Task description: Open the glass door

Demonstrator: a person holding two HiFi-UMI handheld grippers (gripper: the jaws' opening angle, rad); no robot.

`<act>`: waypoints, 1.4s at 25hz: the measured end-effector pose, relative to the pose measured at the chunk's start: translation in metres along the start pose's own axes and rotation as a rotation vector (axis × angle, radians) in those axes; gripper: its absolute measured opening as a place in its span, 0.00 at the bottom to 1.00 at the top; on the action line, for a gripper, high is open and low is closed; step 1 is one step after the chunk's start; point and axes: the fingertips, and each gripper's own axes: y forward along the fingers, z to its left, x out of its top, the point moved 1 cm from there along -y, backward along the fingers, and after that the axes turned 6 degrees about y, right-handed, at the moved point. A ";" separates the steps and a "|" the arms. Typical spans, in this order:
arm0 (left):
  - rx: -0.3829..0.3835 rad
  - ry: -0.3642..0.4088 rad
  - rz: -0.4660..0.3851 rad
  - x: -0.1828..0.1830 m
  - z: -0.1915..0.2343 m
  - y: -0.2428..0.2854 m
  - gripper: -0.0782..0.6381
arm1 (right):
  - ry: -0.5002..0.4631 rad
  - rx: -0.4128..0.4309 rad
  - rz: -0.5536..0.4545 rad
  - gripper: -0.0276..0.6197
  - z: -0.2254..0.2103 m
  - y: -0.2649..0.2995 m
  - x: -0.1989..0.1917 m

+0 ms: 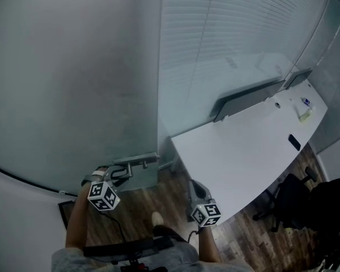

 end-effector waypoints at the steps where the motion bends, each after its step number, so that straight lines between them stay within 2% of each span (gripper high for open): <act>1: -0.008 0.001 0.003 0.001 0.000 0.001 0.35 | 0.001 0.001 0.002 0.05 -0.001 0.002 0.001; 7: -0.046 -0.008 0.010 0.003 -0.006 0.009 0.27 | 0.006 0.013 0.010 0.05 -0.006 0.011 0.001; 11: -0.042 0.015 0.007 0.003 -0.009 0.010 0.19 | -0.003 0.029 0.020 0.05 -0.005 0.018 0.001; 23: -0.020 0.043 -0.002 0.001 -0.009 0.013 0.17 | -0.032 0.031 0.023 0.05 0.012 0.013 0.002; 35: -0.034 0.054 -0.004 0.003 -0.016 0.010 0.17 | -0.043 -0.065 -0.025 0.05 0.033 -0.036 -0.007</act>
